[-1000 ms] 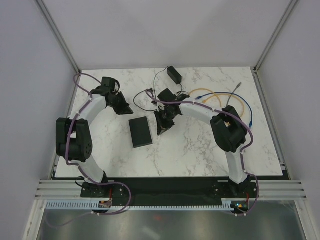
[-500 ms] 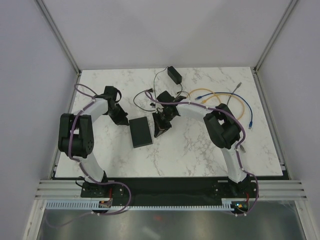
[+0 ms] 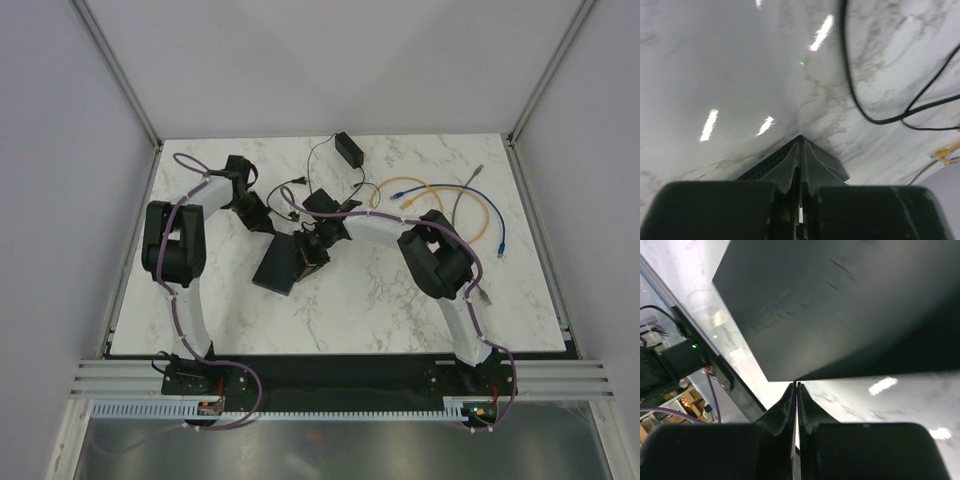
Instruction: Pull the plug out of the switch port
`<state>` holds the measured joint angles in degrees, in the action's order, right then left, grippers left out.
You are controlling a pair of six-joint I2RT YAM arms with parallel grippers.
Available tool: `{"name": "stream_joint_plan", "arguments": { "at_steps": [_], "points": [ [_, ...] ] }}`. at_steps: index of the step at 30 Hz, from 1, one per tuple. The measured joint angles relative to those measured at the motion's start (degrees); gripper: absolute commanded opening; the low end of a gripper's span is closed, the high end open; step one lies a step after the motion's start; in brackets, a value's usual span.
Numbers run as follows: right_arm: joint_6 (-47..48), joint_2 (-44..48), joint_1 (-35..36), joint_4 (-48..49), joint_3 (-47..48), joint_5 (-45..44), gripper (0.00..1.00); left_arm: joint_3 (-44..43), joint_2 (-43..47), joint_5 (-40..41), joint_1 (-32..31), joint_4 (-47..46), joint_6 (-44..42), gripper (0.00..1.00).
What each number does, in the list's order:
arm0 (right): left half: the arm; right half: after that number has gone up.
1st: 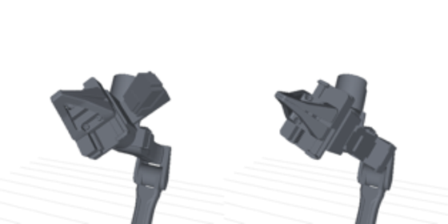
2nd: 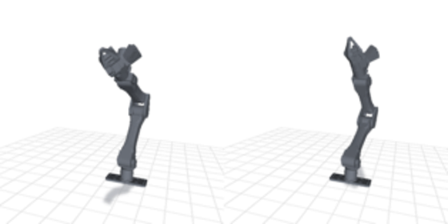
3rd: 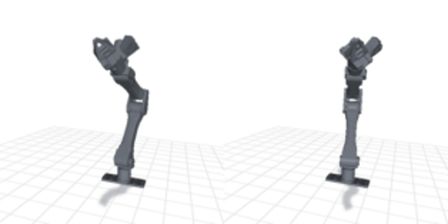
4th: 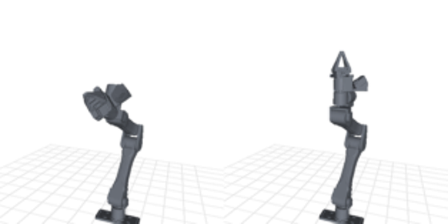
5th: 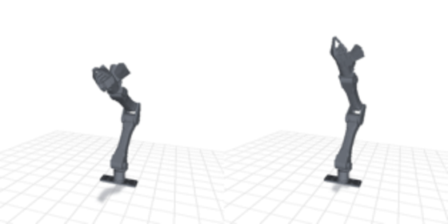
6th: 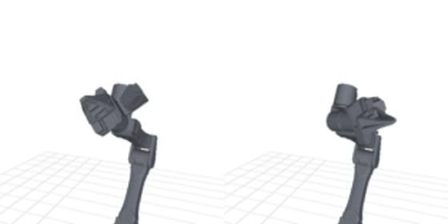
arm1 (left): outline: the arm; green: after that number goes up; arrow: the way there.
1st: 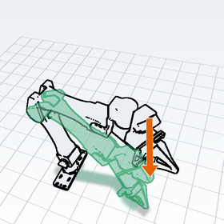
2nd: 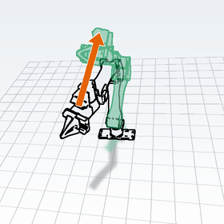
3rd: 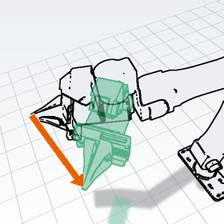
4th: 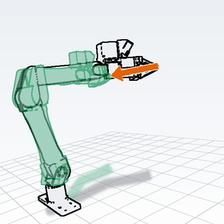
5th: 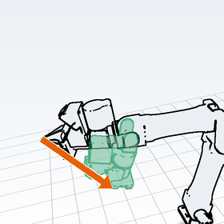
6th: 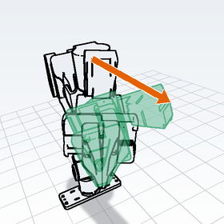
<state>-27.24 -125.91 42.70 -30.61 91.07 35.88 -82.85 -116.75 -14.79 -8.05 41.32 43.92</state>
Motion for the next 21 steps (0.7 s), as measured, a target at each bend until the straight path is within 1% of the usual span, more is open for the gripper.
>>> {"name": "stream_joint_plan", "arguments": {
  "at_steps": [2, 5, 10, 13, 17, 20, 21],
  "points": [
    [-2.75, -0.72, 1.14, 2.89, 0.31, 1.31, 0.07, -3.41, -2.4, -2.91, -1.42, -0.35, 0.0, 0.02],
    [-6.43, -2.97, 2.19, 6.03, 2.4, 3.78, 0.07, -6.23, -4.83, -6.47, -3.19, -1.44, 0.02, 0.02],
    [-9.29, -3.65, 2.03, 8.74, 2.91, 5.11, 0.07, -6.47, -4.57, -5.22, -3.02, -1.75, 0.04, 0.02],
    [-9.05, -1.09, 0.15, 10.91, -1.31, 5.14, 0.07, -6.6, -2.12, -2.97, -1.84, 0.35, -0.72, 0.03],
    [-7.74, 5.22, -4.0, 11.37, -10.32, 4.57, 0.08, -9.25, 2.97, -0.5, -0.13, 2.16, -2.82, 0.06],
    [-6.12, 10.95, -7.21, 10.64, -16.09, 3.74, 0.12, -10.25, 7.93, -0.31, 0.7, 1.84, -3.82, 0.1],
    [-5.46, 13.03, -8.37, 10.03, -17.77, 3.43, 0.15, -10.25, 9.68, -0.57, 0.79, 1.9, -4.17, 0.12]
  ]
}}
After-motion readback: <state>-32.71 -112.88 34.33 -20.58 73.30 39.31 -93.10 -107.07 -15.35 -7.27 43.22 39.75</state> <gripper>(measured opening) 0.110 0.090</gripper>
